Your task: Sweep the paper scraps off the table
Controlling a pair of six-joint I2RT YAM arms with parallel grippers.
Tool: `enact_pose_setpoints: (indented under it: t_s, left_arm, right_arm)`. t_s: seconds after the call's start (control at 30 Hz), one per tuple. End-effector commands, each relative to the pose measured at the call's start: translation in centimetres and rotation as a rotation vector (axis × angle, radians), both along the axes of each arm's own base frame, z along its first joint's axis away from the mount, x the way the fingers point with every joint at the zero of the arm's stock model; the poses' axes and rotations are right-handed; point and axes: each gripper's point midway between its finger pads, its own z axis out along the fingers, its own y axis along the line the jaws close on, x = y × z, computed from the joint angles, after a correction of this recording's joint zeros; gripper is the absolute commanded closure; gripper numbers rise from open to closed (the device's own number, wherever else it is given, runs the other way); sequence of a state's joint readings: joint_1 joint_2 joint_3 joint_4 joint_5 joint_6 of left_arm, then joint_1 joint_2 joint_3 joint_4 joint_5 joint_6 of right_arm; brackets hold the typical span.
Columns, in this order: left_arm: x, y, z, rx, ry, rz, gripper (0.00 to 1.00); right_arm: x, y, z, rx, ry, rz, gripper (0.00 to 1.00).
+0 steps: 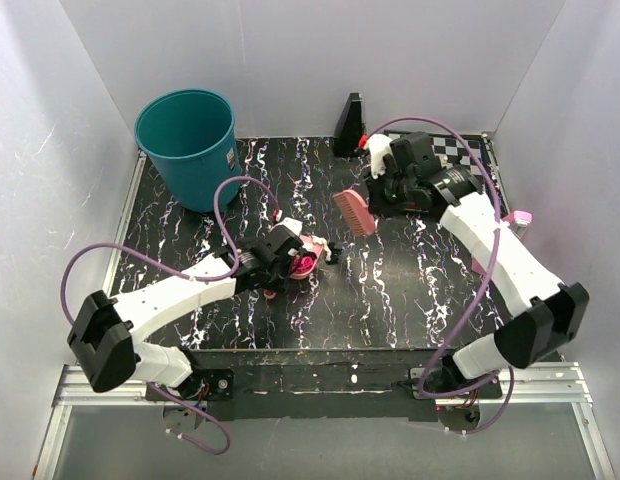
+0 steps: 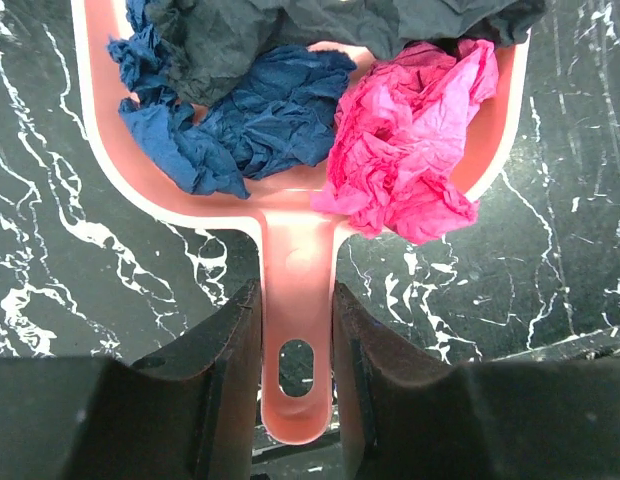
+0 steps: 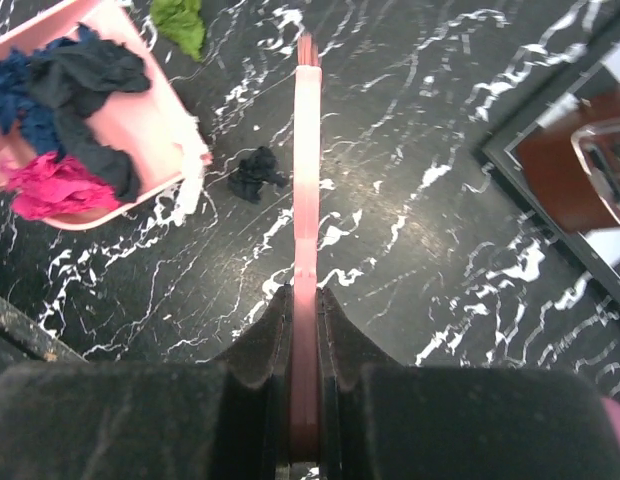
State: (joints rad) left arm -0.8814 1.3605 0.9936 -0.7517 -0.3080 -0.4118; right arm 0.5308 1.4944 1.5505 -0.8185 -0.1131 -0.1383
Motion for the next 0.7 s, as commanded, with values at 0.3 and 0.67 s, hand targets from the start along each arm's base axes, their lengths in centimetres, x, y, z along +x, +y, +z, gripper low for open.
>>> enact_pose_setpoints:
  t_s: [0.3, 0.67]
  left_arm:
    - [0.6, 1.6, 10.5, -0.035, -0.072, -0.007, 1.0]
    - [6.3, 5.6, 18.4, -0.139, -0.098, 0.054, 1.0]
  right_arm:
    - [0.8, -4.0, 3.8, 0.061, -0.167, -0.258, 0.99]
    - [-1.0, -4.7, 4.5, 0.129, -0.192, -0.282, 0.99]
